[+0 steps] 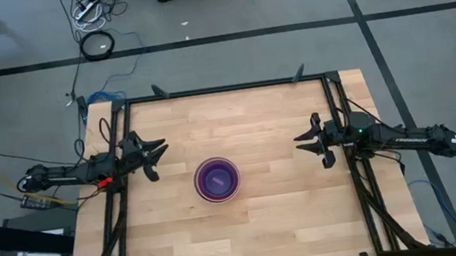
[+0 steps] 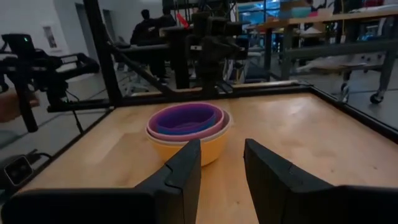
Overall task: Nest bowls inside each other
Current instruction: Return to Home Position
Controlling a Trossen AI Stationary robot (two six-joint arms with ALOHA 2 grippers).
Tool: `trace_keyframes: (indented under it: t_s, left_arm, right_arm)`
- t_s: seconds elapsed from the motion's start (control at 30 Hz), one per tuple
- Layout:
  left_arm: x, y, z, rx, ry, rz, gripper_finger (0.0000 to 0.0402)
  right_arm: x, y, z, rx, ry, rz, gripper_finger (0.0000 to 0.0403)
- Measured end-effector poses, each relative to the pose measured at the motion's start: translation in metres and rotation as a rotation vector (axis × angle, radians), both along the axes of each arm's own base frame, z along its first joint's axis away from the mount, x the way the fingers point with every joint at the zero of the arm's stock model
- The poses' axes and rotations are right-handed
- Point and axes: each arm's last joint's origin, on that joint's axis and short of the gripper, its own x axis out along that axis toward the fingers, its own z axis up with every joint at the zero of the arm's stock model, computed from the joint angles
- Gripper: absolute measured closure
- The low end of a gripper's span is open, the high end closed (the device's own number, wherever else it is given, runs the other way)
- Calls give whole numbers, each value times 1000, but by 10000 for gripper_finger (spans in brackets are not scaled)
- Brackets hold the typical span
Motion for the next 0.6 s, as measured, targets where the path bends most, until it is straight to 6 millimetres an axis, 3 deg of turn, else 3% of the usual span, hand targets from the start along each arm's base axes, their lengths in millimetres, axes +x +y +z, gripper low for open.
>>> trace_keyframes:
  t_s: [0.6]
  left_arm:
    - [0, 0, 0, 36, 18, 2, 284]
  right_arm:
    - [0, 0, 0, 4, -3, 2, 291]
